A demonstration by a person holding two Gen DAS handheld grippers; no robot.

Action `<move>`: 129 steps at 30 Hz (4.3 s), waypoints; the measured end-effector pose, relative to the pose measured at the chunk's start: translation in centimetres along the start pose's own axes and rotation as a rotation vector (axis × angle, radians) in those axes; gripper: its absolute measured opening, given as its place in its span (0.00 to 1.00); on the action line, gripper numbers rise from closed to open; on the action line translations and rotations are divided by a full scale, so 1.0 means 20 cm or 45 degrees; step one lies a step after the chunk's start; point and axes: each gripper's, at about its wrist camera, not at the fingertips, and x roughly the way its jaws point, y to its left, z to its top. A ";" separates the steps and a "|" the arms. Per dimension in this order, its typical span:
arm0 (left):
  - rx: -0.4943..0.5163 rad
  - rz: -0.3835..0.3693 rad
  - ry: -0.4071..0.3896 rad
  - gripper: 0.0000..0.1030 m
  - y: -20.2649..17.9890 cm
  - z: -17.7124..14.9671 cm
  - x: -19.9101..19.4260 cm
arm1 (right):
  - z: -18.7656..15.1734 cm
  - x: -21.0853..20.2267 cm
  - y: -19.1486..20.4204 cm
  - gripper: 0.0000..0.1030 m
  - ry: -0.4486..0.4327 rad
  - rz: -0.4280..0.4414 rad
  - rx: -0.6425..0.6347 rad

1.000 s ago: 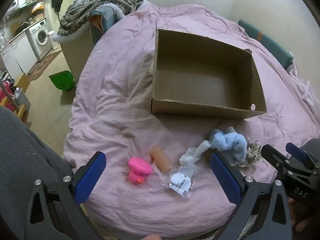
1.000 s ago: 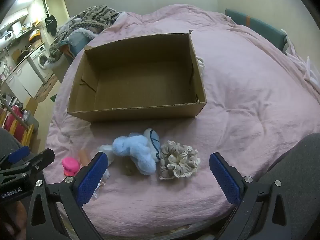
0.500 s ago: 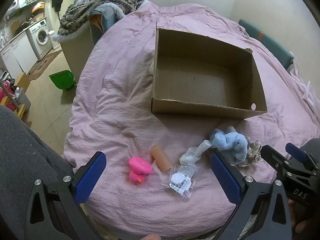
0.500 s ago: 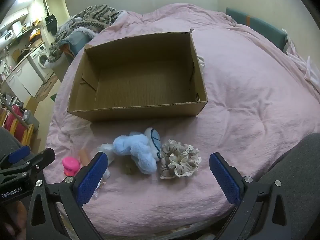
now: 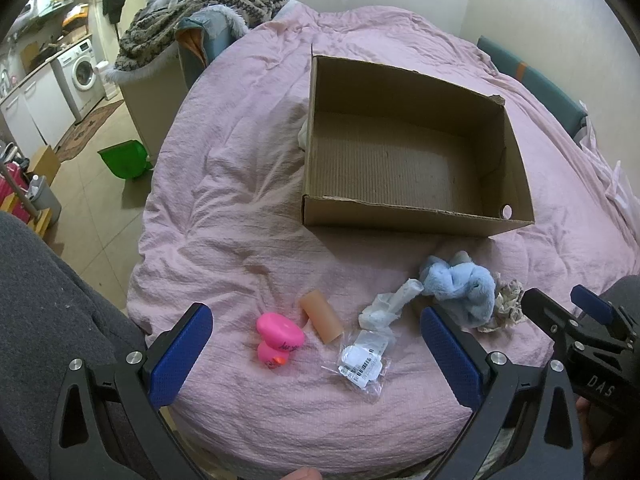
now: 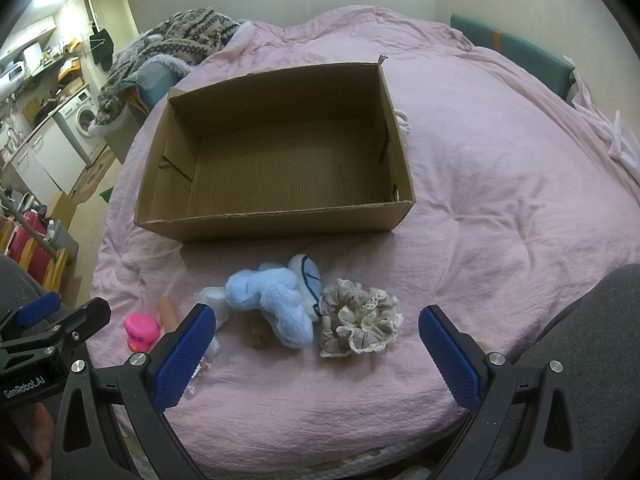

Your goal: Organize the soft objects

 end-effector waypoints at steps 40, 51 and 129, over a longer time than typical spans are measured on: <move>-0.011 0.000 0.007 1.00 0.01 -0.02 0.02 | 0.00 0.00 0.00 1.00 0.004 0.000 0.000; -0.010 0.000 0.009 1.00 0.01 -0.01 0.02 | 0.00 0.00 0.00 1.00 0.004 0.000 0.000; -0.106 0.004 0.316 0.34 0.09 0.10 0.31 | 0.07 0.36 -0.31 0.10 0.419 0.138 0.401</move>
